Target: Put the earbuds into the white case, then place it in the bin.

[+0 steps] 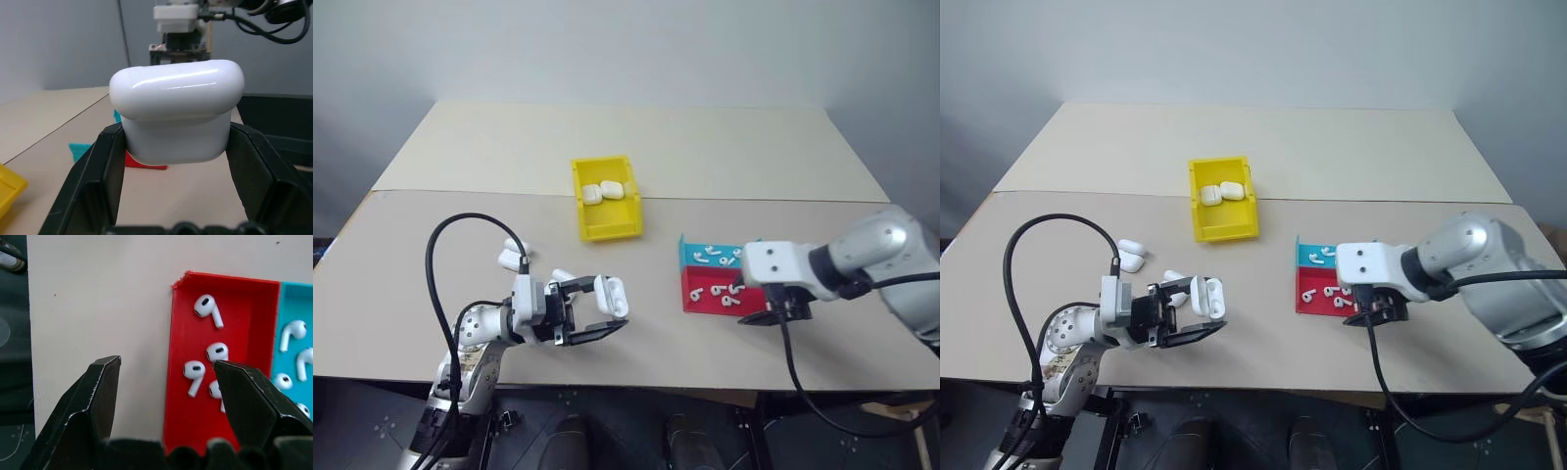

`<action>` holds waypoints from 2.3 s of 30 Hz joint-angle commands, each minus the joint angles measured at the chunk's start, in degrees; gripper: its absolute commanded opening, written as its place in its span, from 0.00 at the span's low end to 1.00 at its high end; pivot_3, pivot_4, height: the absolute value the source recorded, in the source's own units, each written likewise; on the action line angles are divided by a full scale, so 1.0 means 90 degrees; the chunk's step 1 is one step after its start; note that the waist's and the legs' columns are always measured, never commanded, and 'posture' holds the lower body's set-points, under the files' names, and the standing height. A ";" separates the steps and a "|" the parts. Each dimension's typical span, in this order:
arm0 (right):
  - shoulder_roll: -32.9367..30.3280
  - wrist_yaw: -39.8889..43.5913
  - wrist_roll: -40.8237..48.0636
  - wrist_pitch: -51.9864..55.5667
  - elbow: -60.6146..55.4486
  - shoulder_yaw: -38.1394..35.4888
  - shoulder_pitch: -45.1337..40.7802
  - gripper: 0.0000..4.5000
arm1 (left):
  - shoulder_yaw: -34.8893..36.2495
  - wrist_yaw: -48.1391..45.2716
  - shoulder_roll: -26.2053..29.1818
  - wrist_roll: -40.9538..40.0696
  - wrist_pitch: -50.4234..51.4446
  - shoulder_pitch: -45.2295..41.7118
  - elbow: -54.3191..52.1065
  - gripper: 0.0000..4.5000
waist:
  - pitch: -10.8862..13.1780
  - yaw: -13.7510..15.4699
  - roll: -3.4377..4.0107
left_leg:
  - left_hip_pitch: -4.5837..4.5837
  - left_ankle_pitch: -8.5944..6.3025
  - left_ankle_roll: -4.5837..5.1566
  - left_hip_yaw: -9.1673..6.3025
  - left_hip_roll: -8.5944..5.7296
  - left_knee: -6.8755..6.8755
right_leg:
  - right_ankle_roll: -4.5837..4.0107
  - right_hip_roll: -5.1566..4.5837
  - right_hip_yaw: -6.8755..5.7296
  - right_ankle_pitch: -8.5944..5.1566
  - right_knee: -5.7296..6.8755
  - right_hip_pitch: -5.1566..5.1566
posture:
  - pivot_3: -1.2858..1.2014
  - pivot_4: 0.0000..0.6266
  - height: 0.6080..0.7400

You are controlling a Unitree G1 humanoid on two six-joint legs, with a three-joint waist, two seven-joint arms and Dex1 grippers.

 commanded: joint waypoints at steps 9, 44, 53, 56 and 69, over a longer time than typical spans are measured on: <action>0.0549 -0.0036 -0.0993 -0.0310 0.0879 0.0458 -0.0408 0.54 | -0.0101 0.0122 0.0105 0.0085 -0.0179 0.0071 -0.0480 0.62 | 0.0000 -0.0001 0.0000 | 0.0000 -0.0001 0.0001 -0.0001 0.0000 0.0000 | 0.0000 0.0001 0.0000 0.0000 0.0001 -0.0001 | 0.52 0.24 1.00; 0.1332 0.0080 -0.1979 -0.0794 0.2083 0.0658 -0.0531 0.39 | -0.0286 0.0713 0.0391 0.0229 0.0330 0.0199 -0.0909 0.62 | 0.0000 -0.0004 0.0001 | 0.0006 -0.0002 0.0003 -0.0001 0.0001 -0.0001 | 0.0000 0.0002 -0.0001 0.0000 0.0001 0.0004 | 0.52 0.24 1.00; 0.1338 0.0147 -0.1997 -0.0854 0.2110 0.0659 -0.0521 0.39 | -0.0329 0.0735 0.0403 0.0261 0.0319 0.0160 -0.0871 0.62 | 0.0000 -0.0004 0.0000 | 0.0006 -0.0002 0.0003 -0.0001 0.0001 -0.0001 | 0.0000 0.0002 -0.0001 0.0000 0.0001 0.0004 | 0.52 0.24 1.00; 0.1347 0.0170 -0.2010 -0.0893 0.2143 0.0674 -0.0525 0.27 | -0.0333 0.0743 0.0421 0.0278 0.0327 0.0152 -0.0859 0.62 | 0.0000 -0.0005 0.0000 | 0.0006 -0.0002 0.0003 -0.0001 0.0001 -0.0001 | 0.0000 0.0002 -0.0001 0.0000 0.0001 0.0004 | 0.52 0.24 1.00; 0.1278 0.0190 -0.1918 -0.0865 0.1982 0.0449 -0.0532 0.14 | -0.0321 0.0891 0.0467 0.0233 0.0520 0.0142 -0.0970 0.62 | 0.0000 -0.0005 0.0000 | 0.0007 -0.0002 0.0003 -0.0001 0.0001 -0.0001 | 0.0000 0.0002 -0.0001 0.0000 0.0001 0.0005 | 0.52 0.24 1.00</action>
